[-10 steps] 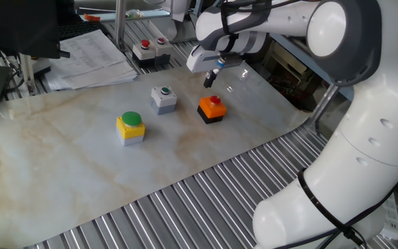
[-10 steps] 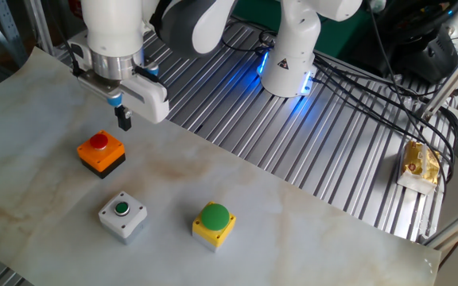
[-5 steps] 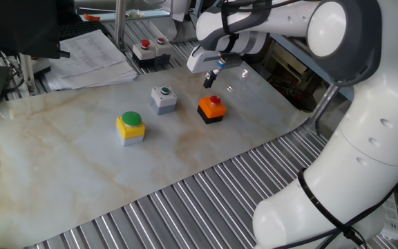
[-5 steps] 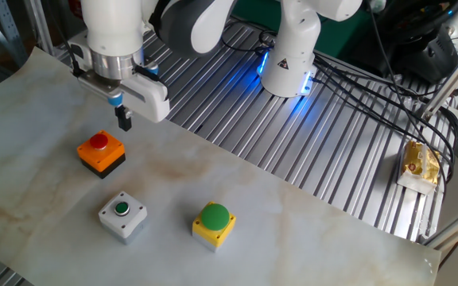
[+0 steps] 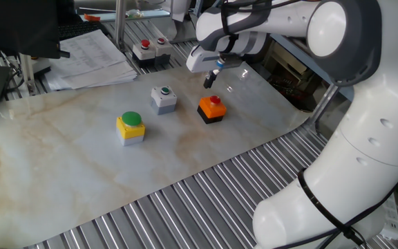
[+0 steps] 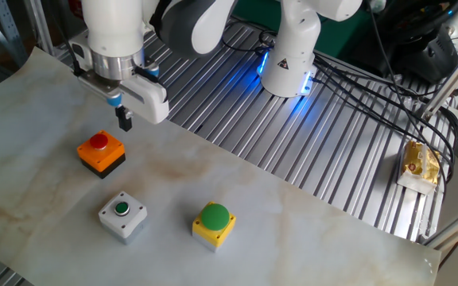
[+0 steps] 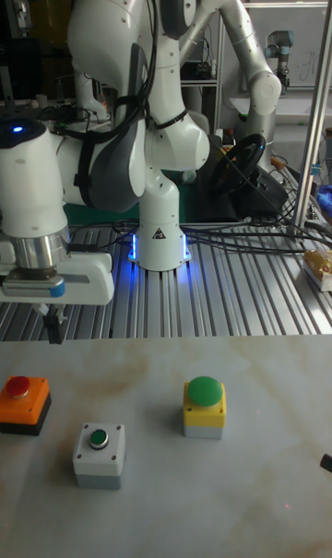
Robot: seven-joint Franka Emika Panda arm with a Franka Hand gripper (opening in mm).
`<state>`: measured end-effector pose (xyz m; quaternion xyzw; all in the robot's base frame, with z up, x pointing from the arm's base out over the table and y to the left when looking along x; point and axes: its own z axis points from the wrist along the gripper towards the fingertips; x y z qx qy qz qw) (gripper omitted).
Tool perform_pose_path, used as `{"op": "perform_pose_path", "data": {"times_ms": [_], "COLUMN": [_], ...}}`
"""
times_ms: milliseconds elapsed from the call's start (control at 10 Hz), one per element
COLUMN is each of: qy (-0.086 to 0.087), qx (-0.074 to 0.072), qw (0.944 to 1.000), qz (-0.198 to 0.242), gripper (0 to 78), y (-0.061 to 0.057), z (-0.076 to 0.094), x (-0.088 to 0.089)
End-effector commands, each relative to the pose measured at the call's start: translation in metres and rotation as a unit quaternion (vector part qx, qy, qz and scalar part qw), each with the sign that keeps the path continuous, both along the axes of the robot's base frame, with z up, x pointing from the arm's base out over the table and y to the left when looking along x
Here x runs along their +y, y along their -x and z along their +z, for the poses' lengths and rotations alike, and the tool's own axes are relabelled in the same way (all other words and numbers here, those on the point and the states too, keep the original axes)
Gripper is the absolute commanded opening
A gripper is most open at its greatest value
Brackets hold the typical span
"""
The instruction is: Press three buttons from left to right in sequence
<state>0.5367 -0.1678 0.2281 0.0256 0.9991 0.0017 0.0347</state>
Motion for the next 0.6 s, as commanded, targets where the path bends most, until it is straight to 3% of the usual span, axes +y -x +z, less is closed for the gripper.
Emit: {"op": "perform_pose_path", "data": {"times_ms": [100, 200, 600], "qy": [0.003, 0.009, 0.004], "qx": [0.018, 0.018, 0.016], "qw": [0.9998, 0.9995, 0.9993], "qz": [-0.012, -0.025, -0.034], "gripper": [0.0, 0.0, 0.0], "y": [-0.0014, -0.0014, -0.0014], "z": [0.0030, 0.0030, 0.0030], "x": [-0.0009, -0.0009, -0.0009]}}
